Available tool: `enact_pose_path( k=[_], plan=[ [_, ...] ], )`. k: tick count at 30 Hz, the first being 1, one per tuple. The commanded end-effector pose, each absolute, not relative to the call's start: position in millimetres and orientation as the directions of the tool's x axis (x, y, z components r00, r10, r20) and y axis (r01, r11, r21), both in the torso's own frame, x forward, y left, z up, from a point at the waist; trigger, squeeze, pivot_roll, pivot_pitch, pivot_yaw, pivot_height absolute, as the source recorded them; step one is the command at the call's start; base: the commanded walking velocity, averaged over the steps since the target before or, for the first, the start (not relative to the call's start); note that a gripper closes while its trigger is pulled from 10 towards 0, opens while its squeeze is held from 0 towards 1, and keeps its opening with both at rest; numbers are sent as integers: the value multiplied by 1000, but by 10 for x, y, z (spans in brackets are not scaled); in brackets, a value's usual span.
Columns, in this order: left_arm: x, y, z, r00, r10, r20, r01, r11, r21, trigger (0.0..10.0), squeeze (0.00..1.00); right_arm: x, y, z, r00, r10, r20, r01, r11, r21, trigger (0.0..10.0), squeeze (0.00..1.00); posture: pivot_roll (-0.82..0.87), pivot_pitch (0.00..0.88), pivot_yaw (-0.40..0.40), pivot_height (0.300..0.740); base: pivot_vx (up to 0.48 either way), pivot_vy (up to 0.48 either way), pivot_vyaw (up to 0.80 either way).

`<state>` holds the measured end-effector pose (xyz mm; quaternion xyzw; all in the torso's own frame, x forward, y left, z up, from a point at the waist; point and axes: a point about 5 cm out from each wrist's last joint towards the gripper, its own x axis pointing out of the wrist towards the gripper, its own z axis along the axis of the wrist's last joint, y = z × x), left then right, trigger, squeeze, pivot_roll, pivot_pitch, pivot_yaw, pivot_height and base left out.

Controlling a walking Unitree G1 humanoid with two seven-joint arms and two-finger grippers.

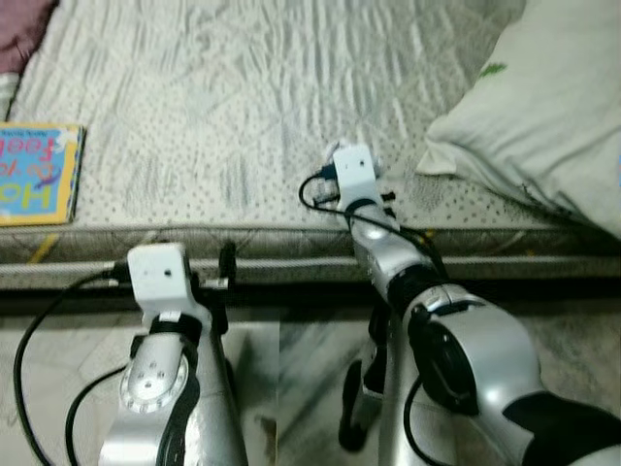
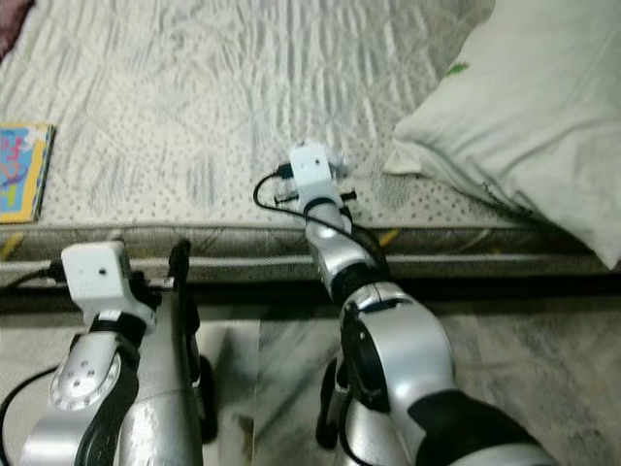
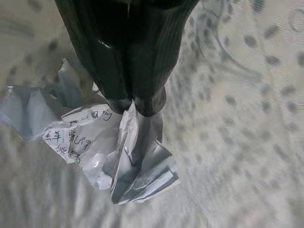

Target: Clean up the room

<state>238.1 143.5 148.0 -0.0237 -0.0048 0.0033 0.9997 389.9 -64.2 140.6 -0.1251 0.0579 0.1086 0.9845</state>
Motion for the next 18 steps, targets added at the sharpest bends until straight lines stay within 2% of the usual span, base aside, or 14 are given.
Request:
enact_pose_path(
  k=[1, 3, 10, 12, 18],
  plan=[
    [2415, 1469, 1458, 1000, 11, 17, -10, 999, -50, 10000, 0, 3894, -647, 1389, 962, 226, -151, -259, 931, -258, 0, 0, 131, 40, -47, 521, 0, 0, 0],
    [2517, 1497, 1473, 999, 7, 35, -6, 999, -42, 10000, 0, 3903, -679, 1400, 960, 237, -148, -269, 927, -260, 0, 0, 106, 0, -38, 521, 0, 0, 0],
    [2873, 1660, 1504, 997, 28, 79, -27, 1000, -6, 10000, 0, 3925, -832, 1421, 962, 244, -125, -265, 945, -192, 0, 0, 22, 0, 18, 521, 0, 0, 0],
    [3031, 1730, 1532, 994, 43, 98, -44, 999, 5, 10000, 0, 3922, -912, 1404, 966, 232, -113, -247, 959, -140, 0, 0, -8, 0, 44, 521, 0, 0, 0],
    [3192, 1825, 1553, 989, 61, 138, -67, 997, 36, 10000, 0, 3869, -1158, 1299, 987, 140, -75, -140, 990, -1, 0, 0, -47, 0, 69, 521, 0, 0, 0]
  ],
)
